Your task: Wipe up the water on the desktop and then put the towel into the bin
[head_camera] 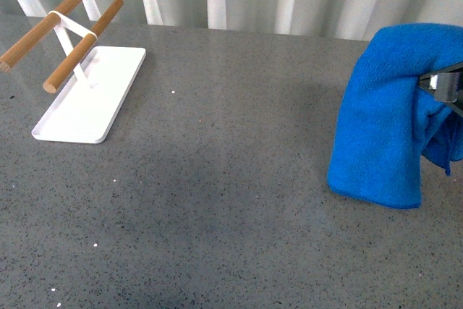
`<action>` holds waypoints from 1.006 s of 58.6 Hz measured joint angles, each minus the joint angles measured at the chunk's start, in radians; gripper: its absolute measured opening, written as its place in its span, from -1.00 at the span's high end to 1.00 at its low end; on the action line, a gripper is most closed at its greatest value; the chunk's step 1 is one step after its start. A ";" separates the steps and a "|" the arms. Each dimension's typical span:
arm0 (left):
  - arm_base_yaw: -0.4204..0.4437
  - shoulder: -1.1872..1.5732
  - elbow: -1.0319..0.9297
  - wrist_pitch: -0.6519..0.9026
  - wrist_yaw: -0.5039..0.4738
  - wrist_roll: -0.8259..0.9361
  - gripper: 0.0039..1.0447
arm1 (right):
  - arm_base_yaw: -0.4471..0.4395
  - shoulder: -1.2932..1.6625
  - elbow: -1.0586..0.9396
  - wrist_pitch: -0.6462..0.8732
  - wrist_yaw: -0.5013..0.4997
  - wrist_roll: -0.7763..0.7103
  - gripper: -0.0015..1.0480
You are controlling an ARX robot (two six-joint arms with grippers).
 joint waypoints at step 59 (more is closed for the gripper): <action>0.000 0.000 0.000 0.000 0.000 0.001 -0.87 | -0.020 0.427 0.197 -0.119 0.093 -0.091 0.91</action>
